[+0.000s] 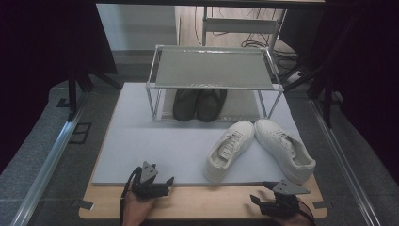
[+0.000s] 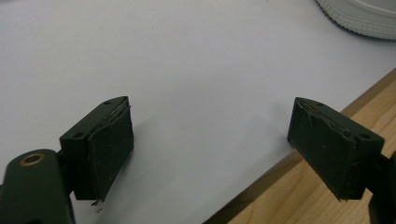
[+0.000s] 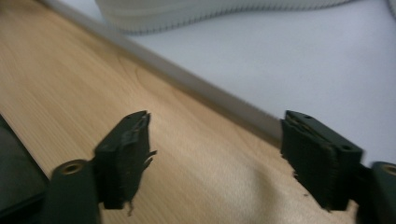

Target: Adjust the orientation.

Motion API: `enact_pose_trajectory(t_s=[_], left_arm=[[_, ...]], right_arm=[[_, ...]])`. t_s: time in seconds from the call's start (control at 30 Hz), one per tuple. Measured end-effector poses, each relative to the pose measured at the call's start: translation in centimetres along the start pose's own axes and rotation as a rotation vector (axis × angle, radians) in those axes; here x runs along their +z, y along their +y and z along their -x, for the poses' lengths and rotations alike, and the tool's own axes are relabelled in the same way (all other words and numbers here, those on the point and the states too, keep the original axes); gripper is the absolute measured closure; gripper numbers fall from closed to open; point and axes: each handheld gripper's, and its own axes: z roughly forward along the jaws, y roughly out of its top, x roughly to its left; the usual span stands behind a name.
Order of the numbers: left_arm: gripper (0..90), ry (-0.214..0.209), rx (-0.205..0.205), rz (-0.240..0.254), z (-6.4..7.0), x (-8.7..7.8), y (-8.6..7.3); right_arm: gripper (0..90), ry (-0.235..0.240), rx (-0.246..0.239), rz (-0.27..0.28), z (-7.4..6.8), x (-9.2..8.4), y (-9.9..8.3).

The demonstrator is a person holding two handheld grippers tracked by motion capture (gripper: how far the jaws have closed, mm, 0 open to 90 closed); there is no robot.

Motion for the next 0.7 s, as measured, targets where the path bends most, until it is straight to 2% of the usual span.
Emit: enact_pose_trajectory(t_s=[0.07,0.17,0.27,0.37,0.47,0.57,0.7], left_arm=[[14.2,0.002,-0.001,0.0,0.0,0.0,0.0],[14.2,0.003,0.0,0.0,0.0,0.0,0.0],[14.2,0.004,-0.001,0.0,0.0,0.0,0.0],[14.2,0.005,-0.002,0.0,0.0,0.0,0.0],[14.2,0.007,-0.003,0.0,0.1,0.0,0.0],[14.2,0.009,-0.004,0.0,0.1,0.0,0.0],[14.2,0.01,-0.005,0.0,0.1,0.0,0.0]], right_arm=[[33.1,0.015,0.023,0.026,0.3,-0.2,0.2],[40.3,0.038,0.027,0.046,0.6,-0.4,0.5],[45.3,0.038,0.034,0.061,0.8,-0.4,0.8],[47.9,0.037,0.036,0.054,0.9,-0.2,1.3],[51.8,0.079,0.051,0.026,1.4,0.1,1.8],[57.4,0.124,0.094,0.037,2.0,0.3,2.4],[67.5,0.073,0.077,0.039,2.2,0.7,3.3]])
